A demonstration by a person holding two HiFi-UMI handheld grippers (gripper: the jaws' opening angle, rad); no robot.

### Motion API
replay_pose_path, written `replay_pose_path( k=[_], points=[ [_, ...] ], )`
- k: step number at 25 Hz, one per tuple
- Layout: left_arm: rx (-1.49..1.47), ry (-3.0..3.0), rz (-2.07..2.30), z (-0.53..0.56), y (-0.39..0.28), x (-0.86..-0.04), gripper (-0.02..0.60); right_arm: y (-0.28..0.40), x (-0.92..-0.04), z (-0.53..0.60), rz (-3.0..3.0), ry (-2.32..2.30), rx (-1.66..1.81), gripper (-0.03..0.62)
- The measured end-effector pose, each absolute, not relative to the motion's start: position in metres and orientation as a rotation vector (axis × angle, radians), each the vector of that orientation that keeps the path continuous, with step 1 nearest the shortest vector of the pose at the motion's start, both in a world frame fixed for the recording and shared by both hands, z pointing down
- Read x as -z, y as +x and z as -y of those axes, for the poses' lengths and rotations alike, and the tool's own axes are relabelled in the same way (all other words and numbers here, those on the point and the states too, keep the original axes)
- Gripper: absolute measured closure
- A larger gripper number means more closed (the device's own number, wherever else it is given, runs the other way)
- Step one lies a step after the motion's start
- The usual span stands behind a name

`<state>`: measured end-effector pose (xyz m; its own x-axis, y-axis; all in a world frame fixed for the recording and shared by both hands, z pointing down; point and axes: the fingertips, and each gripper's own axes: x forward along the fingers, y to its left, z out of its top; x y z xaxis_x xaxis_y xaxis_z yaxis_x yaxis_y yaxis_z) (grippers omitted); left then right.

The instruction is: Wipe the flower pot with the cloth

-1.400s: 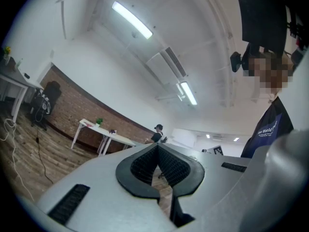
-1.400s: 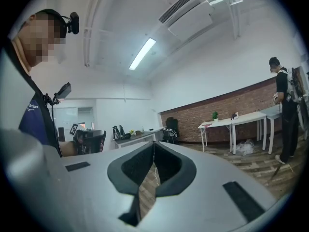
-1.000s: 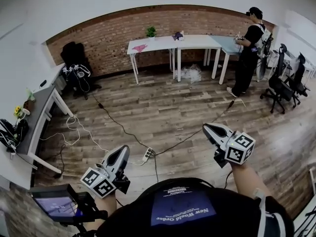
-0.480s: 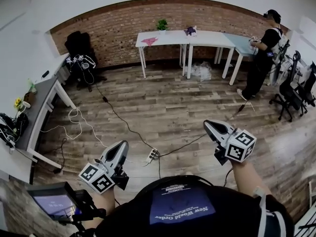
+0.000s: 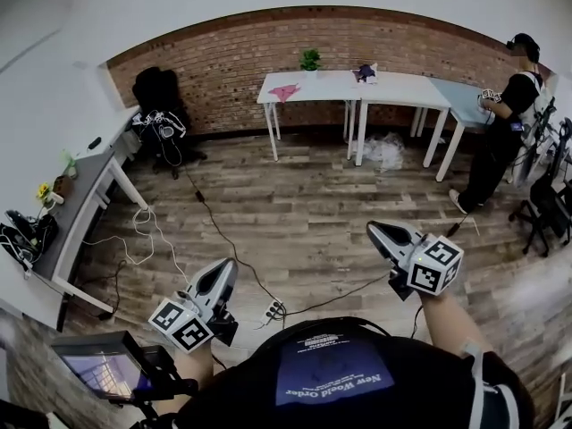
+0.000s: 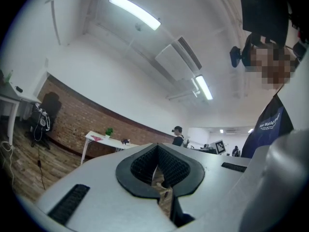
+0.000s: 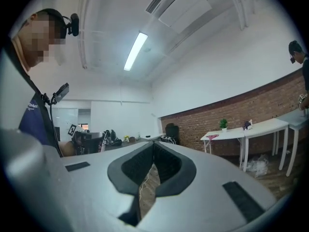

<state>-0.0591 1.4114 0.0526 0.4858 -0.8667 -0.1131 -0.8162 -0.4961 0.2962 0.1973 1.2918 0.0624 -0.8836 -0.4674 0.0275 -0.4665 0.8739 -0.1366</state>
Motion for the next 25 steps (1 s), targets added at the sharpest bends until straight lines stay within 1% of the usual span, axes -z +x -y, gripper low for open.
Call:
replay_pose_path(
  k=[3,6,10,14,19,25],
  points=[
    [0.401,2.518,1.446,-1.368,-0.030,-0.050,0.586,0.220,-0.059,-1.248,-3.040,-0.734,0.204,0.599],
    [0.363,2.529,1.419,-1.334,-0.001,-0.058,0.586,0.239,-0.063,-1.213,-3.040,-0.727,0.210,0.599],
    [0.312,2.526,1.405,-1.295,0.013,-0.066,0.586,0.251,-0.074,-1.178,-3.034,-0.732,0.236,0.599],
    [0.322,2.519,1.382,-1.256,0.011,-0.072,0.586,0.256,-0.088,-1.143,-3.022,-0.777,0.294,0.599],
    [0.313,2.540,1.315,-1.194,-0.001,-0.081,0.586,0.246,-0.093,-1.094,-3.017,-0.830,0.289,0.599],
    [0.321,2.593,1.215,-1.103,-0.050,-0.096,0.586,0.204,-0.109,-1.012,-3.001,-0.934,0.272,0.599]
  ],
)
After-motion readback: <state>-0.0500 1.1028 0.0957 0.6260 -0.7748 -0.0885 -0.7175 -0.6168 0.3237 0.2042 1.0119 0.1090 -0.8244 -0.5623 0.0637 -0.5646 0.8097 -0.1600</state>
